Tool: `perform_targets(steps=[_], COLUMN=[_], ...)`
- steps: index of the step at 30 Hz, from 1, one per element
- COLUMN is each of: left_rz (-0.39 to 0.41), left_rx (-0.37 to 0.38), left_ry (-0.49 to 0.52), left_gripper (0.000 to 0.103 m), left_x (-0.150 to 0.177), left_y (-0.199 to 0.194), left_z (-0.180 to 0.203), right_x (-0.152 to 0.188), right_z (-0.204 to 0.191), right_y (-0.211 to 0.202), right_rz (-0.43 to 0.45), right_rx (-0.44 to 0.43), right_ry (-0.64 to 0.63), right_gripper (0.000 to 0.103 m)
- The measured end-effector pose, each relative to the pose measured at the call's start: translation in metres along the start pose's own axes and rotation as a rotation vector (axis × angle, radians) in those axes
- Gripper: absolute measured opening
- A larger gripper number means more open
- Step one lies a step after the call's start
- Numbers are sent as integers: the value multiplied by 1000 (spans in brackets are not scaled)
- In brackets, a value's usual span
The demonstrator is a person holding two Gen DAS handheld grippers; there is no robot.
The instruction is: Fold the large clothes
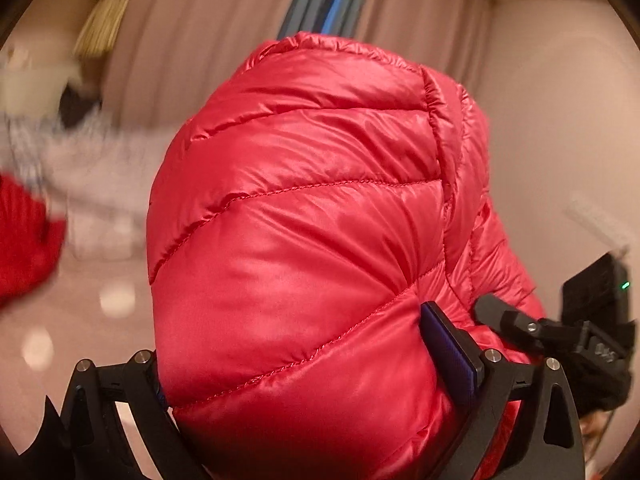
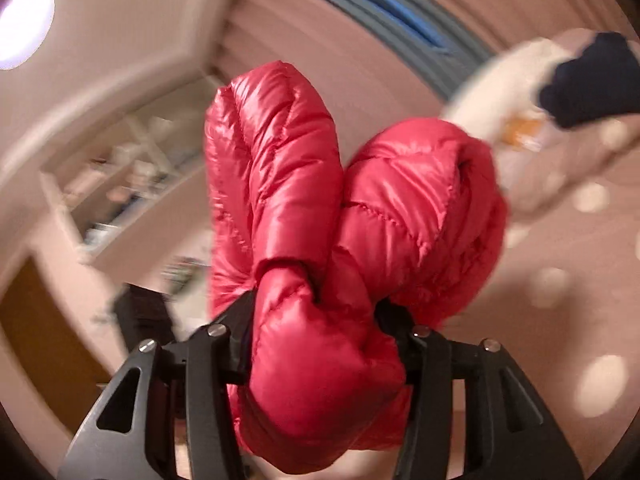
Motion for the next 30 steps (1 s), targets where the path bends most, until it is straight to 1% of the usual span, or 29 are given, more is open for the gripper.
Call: perform_targets(steps=[1, 2, 3, 4, 5, 6, 7, 8, 9, 10, 11, 12, 13, 14, 15, 16, 17, 19, 21, 24, 26, 28, 30], left_rz=[-73, -127, -168, -166, -145, -116, -107, -119, -135, -156, -164, -171, -177, -172, -166, -153, -127, -61, 16, 117, 159, 187, 196], left_rx=[-11, -38, -91, -139, -164, -164, -165, -179, -185, -187, -188, -200, -222, -252, -281, -314, -359, -465, -515, -539, -536, -527, -519], left_ry=[-41, -73, -88, -70, -46, -13, 12, 40, 47, 24, -7, -39, -57, -53, -28, 18, 77, 175, 230, 231, 212, 178, 149], left_gripper=[99, 99, 99, 103, 103, 103, 103, 103, 103, 103, 103, 103, 103, 103, 103, 103, 103, 103, 103, 103, 103, 103, 103], left_x=[19, 37, 58, 75, 83, 86, 86, 83, 80, 71, 71, 73, 68, 65, 64, 61, 59, 54, 50, 44, 39, 40, 40], left_y=[32, 56, 79, 91, 91, 86, 80, 78, 75, 76, 74, 68, 66, 59, 48, 39, 26, -6, -39, -86, -105, -128, -137], left_z=[-16, -29, -42, -50, -51, -49, -46, -42, -40, -46, -48, -50, -52, -50, -44, -39, -31, -12, 2, 15, 23, 23, 25], right_x=[8, 19, 34, 47, 64, 80, 86, 87, 86, 84, 82, 77, 73, 69, 66, 60, 55, 44, 32, 27, 31, 39, 45], right_z=[23, 49, 84, 111, 141, 166, 174, 175, 172, 166, 162, 155, 149, 143, 136, 128, 119, 99, 79, 45, 17, -1, -16], right_y=[16, 31, 50, 64, 78, 82, 80, 77, 76, 76, 75, 73, 68, 60, 51, 37, 25, 3, -22, -52, -66, -79, -90], right_rz=[-42, -87, -147, -206, -268, -257, -213, -182, -178, -194, -208, -225, -231, -219, -199, -169, -154, -134, -104, -80, -67, -47, -46], right_rx=[35, 89, 171, 217, 237, 197, 148, 130, 140, 180, 210, 248, 284, 331, 380, 443, 477, 489, 503, 558, 590, 600, 602], right_ry=[25, 37, 73, 124, 207, 303, 329, 301, 264, 217, 191, 164, 136, 100, 69, 34, 8, -44, -93, -189, -259, -313, -356], right_gripper=[50, 50, 50, 52, 61, 67, 68, 68, 69, 73, 80, 89, 93, 96, 98, 100, 102, 102, 103, 103, 103, 103, 103])
Point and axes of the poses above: each gripper's, at about its wrist camera, not at the fingertips, and y roughly the way its jaws point, z to its right, x to its underside, the point moved 2 cm from there along y, roughly the way its jaws point, and after that the axes turned 4 degrees about -x, right-handed, at the moved point
